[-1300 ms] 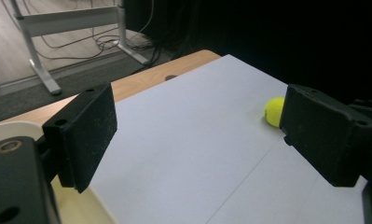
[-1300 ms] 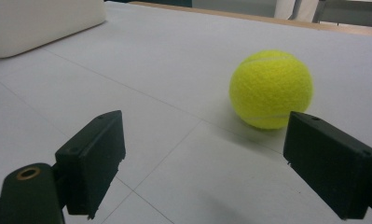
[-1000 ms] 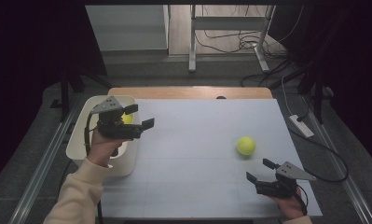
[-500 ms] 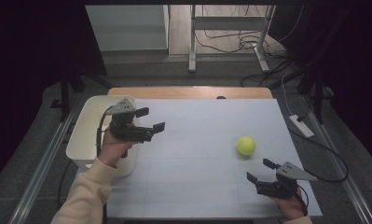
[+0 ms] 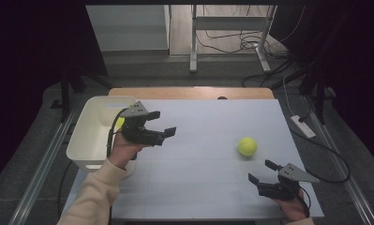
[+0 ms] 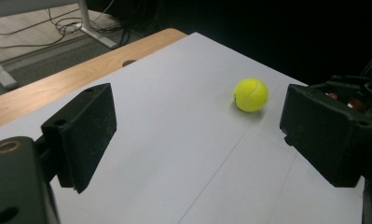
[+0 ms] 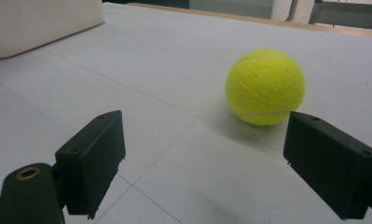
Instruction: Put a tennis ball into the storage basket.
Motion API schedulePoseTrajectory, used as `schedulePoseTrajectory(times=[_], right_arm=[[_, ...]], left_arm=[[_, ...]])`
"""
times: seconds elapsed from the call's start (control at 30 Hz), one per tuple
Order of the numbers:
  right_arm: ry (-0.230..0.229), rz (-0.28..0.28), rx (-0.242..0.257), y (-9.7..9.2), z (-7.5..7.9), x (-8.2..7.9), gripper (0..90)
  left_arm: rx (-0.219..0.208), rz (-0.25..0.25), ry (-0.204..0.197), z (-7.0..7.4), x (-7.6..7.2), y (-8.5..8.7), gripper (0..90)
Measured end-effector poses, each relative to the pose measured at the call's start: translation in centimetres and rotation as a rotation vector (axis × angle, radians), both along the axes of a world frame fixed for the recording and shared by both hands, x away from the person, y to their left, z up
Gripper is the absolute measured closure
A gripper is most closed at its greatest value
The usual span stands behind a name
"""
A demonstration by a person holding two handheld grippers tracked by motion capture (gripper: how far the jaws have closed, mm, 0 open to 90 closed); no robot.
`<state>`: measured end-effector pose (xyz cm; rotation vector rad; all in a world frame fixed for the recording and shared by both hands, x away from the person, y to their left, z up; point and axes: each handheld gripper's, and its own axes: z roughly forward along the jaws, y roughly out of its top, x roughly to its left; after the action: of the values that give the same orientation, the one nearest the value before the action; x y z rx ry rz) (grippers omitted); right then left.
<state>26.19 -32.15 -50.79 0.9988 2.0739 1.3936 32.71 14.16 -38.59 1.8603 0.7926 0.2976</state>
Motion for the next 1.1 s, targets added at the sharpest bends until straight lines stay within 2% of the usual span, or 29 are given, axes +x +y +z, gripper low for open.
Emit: schedulePoseTrajectory(times=[0.37,0.67,1.1], right_arm=[[-0.005,0.002,0.0,0.0,0.1,0.0,12.7],[-0.005,0.007,0.0,0.2,0.0,0.1,12.8],[-0.007,0.01,0.002,0.1,0.1,0.0,12.7]], left_arm=[[0.014,-0.042,0.005,-0.3,0.1,-2.1,12.0],[0.011,-0.052,0.015,-0.5,0.5,-2.9,12.2],[0.014,-0.08,0.03,-0.9,1.0,-5.1,12.6]])
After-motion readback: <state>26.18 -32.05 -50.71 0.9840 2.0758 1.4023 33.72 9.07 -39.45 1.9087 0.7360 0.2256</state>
